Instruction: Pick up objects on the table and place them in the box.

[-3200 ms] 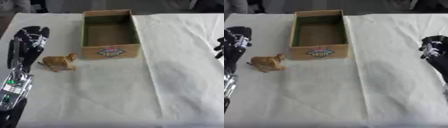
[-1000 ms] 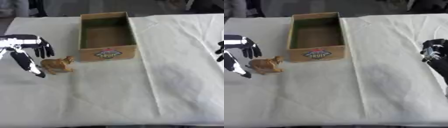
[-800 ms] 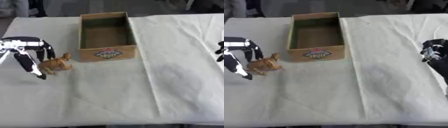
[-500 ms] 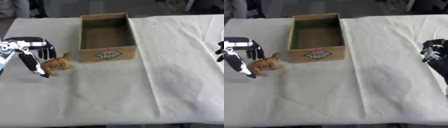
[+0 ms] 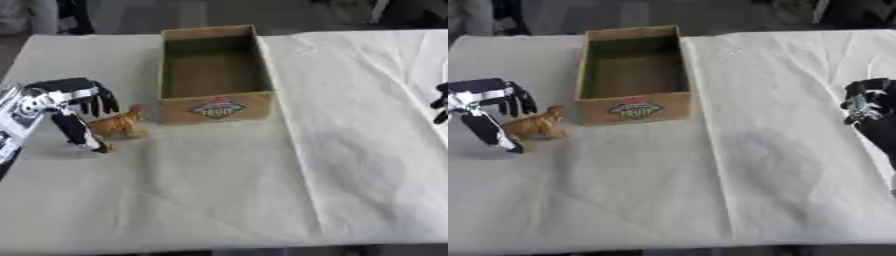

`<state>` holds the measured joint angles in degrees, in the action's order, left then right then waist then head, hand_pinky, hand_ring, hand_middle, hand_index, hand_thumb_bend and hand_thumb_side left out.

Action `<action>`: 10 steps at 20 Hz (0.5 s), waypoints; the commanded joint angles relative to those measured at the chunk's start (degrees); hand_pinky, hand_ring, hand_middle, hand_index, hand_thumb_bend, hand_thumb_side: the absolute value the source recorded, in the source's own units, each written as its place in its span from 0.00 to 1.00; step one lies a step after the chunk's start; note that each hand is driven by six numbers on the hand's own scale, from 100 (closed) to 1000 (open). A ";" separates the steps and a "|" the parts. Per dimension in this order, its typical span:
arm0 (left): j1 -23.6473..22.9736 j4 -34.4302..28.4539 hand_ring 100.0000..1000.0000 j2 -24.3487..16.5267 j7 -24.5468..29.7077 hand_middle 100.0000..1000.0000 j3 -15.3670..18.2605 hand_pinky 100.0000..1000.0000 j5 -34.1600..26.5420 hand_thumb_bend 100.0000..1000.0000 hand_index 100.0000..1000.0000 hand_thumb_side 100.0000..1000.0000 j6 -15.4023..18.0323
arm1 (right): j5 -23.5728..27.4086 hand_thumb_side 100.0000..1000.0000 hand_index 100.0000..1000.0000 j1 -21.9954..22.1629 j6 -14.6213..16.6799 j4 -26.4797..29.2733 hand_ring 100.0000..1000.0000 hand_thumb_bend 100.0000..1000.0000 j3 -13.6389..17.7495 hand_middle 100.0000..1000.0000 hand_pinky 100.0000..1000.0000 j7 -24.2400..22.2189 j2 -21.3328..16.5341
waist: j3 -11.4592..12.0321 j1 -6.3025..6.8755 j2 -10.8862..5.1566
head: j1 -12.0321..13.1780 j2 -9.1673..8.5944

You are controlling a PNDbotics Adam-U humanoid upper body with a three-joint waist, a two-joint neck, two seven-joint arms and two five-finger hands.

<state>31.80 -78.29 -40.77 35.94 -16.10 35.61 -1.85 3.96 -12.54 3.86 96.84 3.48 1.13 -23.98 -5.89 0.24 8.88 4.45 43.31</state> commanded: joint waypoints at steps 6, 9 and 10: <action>0.63 -0.79 0.32 -0.80 -5.71 0.31 0.48 0.29 0.29 0.37 0.43 0.00 -0.03 | 0.32 0.30 0.55 -0.35 0.07 1.20 0.48 0.00 0.29 0.55 0.31 -0.03 -1.45 | 0.07 -0.07 -0.57 | 0.20 0.00; 0.61 -1.33 0.26 -0.69 -9.79 0.25 1.00 0.23 -0.59 0.33 0.37 0.00 -0.05 | 0.32 0.30 0.55 -0.32 0.07 1.21 0.48 0.00 0.31 0.55 0.31 0.02 -1.46 | 0.07 -0.08 -0.56 | 0.18 -0.01; 0.66 -1.47 0.25 -0.61 -10.89 0.24 1.24 0.21 -1.19 0.32 0.36 0.00 -0.11 | 0.32 0.30 0.55 -0.32 0.07 1.22 0.48 0.00 0.31 0.55 0.31 0.02 -1.44 | 0.08 -0.09 -0.56 | 0.16 -0.01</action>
<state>31.72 -78.50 -40.29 26.69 -15.99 34.93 -1.94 3.96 -12.51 3.86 96.84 3.48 1.13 -23.98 -5.87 0.20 9.02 4.47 43.31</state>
